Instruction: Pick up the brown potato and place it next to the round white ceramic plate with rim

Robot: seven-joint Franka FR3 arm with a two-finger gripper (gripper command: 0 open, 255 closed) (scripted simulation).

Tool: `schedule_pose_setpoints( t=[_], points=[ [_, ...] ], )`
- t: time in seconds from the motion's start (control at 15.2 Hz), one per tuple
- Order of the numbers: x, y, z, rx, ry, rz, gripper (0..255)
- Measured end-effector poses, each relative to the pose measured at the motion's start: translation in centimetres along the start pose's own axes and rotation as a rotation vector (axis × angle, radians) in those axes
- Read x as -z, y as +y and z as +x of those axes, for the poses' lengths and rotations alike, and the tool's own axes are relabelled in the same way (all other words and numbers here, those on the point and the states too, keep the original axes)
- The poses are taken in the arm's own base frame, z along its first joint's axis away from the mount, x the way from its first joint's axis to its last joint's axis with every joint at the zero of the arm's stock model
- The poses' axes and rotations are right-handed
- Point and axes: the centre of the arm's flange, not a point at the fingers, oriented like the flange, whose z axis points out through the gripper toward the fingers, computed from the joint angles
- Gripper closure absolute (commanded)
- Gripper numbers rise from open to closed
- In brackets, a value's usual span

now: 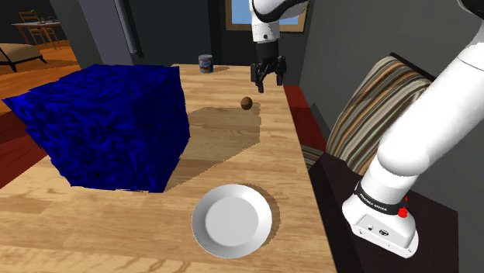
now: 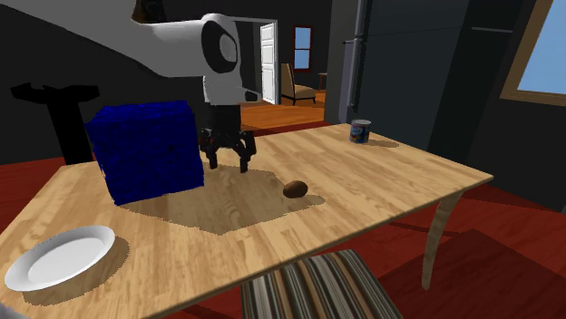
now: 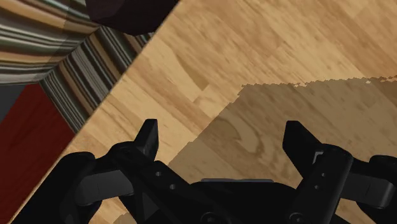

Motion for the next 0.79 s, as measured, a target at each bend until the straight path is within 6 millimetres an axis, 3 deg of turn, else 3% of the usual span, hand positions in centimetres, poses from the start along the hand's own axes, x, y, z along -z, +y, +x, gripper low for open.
schedule_pose_setpoints(
  t=[0.79],
  points=[
    [-5.0,1.5,15.8,-0.24,-0.054,-0.037,0]
  ],
)
